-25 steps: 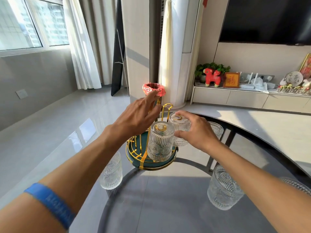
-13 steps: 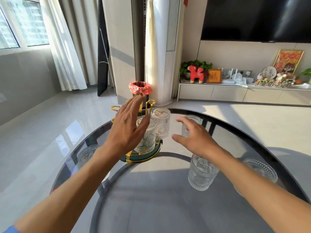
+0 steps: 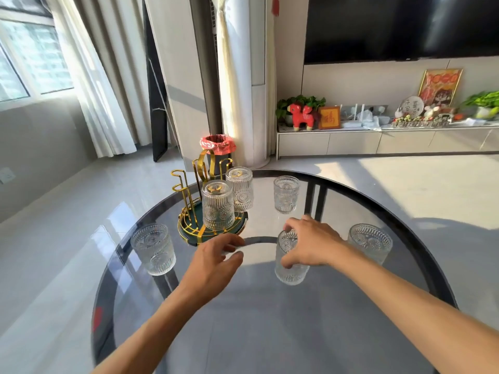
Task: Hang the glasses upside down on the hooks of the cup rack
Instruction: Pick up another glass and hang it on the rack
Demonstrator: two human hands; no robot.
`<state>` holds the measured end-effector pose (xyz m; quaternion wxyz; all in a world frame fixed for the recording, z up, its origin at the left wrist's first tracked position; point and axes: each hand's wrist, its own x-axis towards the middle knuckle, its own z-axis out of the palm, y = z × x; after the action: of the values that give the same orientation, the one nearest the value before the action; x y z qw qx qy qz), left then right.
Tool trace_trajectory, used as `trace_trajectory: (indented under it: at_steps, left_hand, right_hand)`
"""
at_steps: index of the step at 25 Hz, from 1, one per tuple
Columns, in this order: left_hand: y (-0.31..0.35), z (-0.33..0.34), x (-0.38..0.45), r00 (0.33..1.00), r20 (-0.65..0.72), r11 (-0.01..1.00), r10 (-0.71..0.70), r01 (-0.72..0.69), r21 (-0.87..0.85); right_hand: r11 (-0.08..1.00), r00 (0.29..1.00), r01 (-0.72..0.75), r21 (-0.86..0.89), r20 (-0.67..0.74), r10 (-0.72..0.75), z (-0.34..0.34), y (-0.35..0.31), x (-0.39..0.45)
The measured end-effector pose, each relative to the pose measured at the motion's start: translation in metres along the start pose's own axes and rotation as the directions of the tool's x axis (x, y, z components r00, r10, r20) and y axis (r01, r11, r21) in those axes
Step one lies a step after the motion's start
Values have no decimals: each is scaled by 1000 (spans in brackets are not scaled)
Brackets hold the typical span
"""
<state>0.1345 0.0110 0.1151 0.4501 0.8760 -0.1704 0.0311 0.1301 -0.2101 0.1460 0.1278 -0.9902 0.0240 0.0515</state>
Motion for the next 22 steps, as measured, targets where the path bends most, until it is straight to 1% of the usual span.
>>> trace_trajectory:
  at_steps: [2,3,4,5,6,7,8,9,10,12,13,15,17,18,19,20,21,22]
  left_hand:
    - [1,-8,-5,1000,-6,999,-14,14,-40]
    - [1,-11,-7,998,-19,991,-58,56,-125]
    - [1,-15,-8,991,-18,955,-136,126,-269]
    - [2,-17,-8,975,17,878,-223,208,-431]
    - [3,-21,-7,952,82,770,-293,286,-571]
    - [5,-25,-6,934,141,664,-327,334,-669]
    - [8,-30,-4,930,163,590,-330,338,-733]
    - [10,-35,-2,937,143,544,-320,305,-781]
    - [12,-40,1,945,99,514,-313,256,-819]
    - [14,-52,7,950,-6,500,-312,159,-851]
    - [12,-59,11,948,-72,520,-309,105,-848]
    - [4,-78,23,936,-231,605,-267,-23,-796]
    - [-6,-102,36,907,-377,719,-187,-135,-681]
    - [-10,-114,43,892,-433,781,-132,-176,-599]
    - [-14,-124,51,877,-476,844,-72,-201,-498]
    - [-19,-132,60,865,-502,902,-12,-207,-379]
    - [-23,-138,68,860,-508,946,45,-200,-255]
    - [-26,-141,76,863,-495,972,96,-190,-142]
  right_hand:
    - [970,998,52,237,-35,-44,1,-12,-6]
    - [918,996,85,387,-71,-62,2,-19,-9]
    - [836,991,119,535,-111,-70,2,-28,-10]
    - [732,986,155,663,-147,-75,1,-36,-12]
    - [619,980,194,761,-182,-83,-1,-45,-12]
    - [509,972,231,829,-214,-93,-3,-52,-13]
    - [415,964,265,871,-244,-103,-5,-59,-13]
    - [351,956,293,890,-267,-121,-6,-66,-13]
    - [329,949,314,891,-281,-144,-6,-72,-11]
    - [352,938,337,873,-281,-201,-7,-82,-6]
    - [363,933,343,866,-271,-236,-9,-85,-2]
    - [387,925,347,854,-243,-293,-18,-92,11]
    - [484,924,372,792,-268,-271,-33,-103,30]
    - [561,915,403,723,-325,-238,-39,-110,42]
    - [660,890,439,610,-395,-228,-45,-117,56]
    - [766,854,466,443,-450,-260,-49,-125,70]
    - [842,825,474,258,-465,-322,-52,-132,84]
    - [883,815,461,95,-440,-378,-53,-139,99]
